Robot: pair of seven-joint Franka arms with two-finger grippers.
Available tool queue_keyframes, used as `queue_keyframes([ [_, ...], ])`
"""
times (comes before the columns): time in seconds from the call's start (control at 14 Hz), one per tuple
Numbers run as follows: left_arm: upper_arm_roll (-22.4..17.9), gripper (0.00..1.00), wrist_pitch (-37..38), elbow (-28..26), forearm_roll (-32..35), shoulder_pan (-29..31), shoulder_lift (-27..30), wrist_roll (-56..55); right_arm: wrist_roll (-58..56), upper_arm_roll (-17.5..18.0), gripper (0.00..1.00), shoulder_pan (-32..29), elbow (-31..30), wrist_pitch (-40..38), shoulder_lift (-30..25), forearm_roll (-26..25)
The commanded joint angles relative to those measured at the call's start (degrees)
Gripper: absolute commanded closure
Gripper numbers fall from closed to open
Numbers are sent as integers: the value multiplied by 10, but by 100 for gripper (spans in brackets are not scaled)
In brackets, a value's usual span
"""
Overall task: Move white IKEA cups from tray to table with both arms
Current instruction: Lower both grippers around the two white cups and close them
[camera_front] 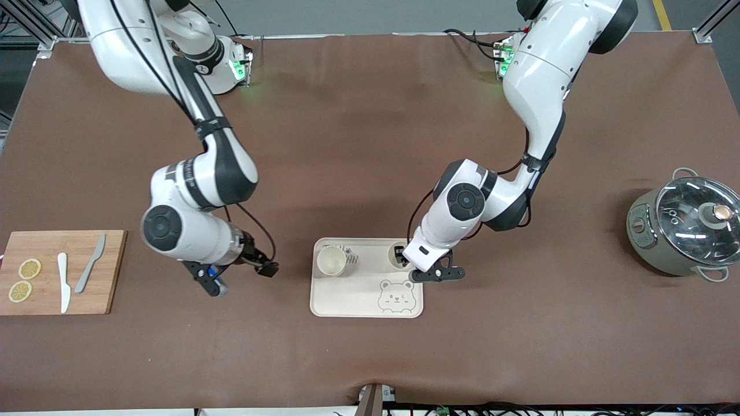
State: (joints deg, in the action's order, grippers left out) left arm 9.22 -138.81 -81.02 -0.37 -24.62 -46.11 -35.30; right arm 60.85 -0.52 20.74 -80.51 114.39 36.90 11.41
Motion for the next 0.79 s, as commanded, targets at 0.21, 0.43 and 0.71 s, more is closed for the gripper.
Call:
queue_keyframes([
  [0.21,-4,100,-1,12,-3,-16,-4,1,113,-5,0,60,17,49,31,8],
  [0.43,-8,100,-2,13,-4,-9,3,4,124,-5,0,73,16,69,52,8],
  [0.71,-9,100,1,15,-8,4,31,5,132,-5,5,90,16,77,68,7],
])
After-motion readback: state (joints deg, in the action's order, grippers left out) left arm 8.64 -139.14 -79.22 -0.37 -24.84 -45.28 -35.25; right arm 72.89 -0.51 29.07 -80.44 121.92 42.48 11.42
